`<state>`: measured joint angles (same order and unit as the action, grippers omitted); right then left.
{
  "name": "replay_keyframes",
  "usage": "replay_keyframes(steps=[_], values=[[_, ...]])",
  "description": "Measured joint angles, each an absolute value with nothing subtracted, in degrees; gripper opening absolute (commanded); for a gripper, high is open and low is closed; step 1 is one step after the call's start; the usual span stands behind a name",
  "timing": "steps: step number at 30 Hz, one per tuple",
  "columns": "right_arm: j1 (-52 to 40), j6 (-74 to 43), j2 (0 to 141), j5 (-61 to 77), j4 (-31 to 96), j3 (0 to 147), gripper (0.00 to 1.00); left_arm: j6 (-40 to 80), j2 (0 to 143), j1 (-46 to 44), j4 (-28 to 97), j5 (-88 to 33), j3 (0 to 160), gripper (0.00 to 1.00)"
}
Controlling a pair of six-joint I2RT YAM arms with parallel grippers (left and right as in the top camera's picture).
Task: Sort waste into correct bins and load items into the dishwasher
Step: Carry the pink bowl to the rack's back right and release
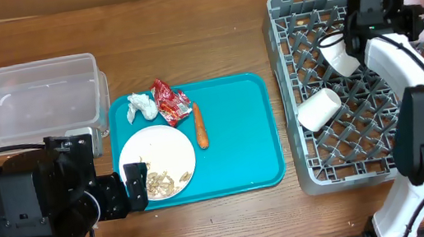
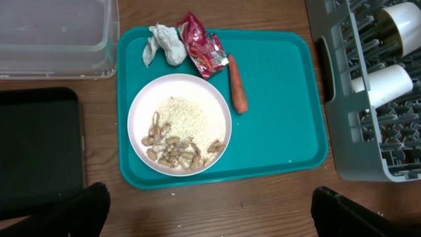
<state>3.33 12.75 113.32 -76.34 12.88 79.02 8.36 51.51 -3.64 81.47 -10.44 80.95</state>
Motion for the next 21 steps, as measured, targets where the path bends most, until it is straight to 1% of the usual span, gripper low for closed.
replay_keyframes(steps=[8,21], values=[[2.0,16.3,113.6,-78.7,14.0,79.0,0.04,8.4,51.5,-3.7,81.4,-10.4,80.9,1.0],[0.6,16.8,113.6,-79.9,15.4,78.0,0.04,8.4,51.5,-3.6,81.4,-10.4,80.9,1.0]])
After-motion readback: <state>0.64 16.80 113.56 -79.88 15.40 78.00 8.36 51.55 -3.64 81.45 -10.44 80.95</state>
